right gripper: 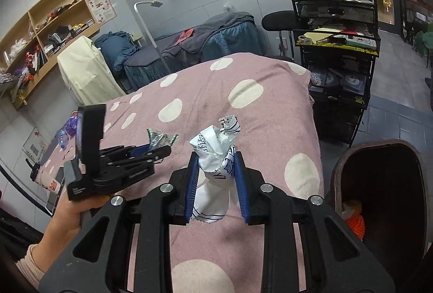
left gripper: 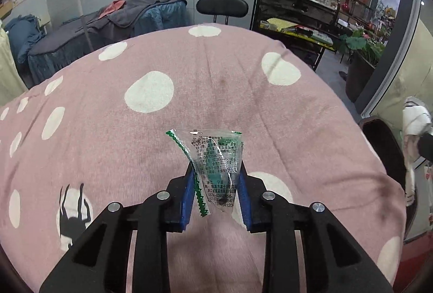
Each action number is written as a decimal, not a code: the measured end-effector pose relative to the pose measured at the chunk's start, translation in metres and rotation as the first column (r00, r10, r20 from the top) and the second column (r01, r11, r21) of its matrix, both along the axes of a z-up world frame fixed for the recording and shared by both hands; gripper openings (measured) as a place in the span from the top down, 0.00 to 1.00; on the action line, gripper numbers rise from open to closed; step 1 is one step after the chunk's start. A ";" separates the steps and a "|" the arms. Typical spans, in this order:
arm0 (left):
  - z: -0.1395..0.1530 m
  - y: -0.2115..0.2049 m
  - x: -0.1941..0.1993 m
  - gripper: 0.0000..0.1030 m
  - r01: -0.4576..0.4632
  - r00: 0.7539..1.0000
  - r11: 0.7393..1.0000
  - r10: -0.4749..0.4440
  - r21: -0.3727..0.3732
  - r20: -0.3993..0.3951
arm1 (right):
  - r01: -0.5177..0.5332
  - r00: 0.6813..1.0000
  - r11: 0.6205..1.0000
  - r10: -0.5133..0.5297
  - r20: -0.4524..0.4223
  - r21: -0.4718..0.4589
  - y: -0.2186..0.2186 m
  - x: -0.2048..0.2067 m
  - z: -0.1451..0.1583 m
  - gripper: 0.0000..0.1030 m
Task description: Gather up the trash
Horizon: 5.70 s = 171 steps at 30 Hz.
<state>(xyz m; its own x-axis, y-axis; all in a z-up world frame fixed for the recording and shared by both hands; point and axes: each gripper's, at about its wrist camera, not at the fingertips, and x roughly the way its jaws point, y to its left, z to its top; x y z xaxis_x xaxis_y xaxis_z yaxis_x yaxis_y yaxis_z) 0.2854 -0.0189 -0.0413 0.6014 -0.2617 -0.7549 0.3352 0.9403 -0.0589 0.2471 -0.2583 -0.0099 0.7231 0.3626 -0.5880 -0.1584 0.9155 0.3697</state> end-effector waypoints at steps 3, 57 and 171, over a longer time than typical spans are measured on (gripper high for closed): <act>0.011 0.007 -0.021 0.73 -0.017 0.999 0.998 0.019 -0.052 0.038 | 0.013 1.000 1.000 -0.013 -0.001 0.006 -0.007 -0.011 -0.004 0.74; 0.041 -0.121 -0.144 0.73 0.233 0.965 0.946 -0.196 -0.227 0.171 | 0.465 0.868 0.874 -0.481 -0.123 -0.142 -0.174 -0.085 -0.119 0.30; 0.061 0.023 -0.282 0.06 -0.275 0.733 0.925 0.378 -0.262 0.565 | 0.290 0.867 0.926 -0.148 0.475 -0.241 0.073 -0.237 0.010 0.06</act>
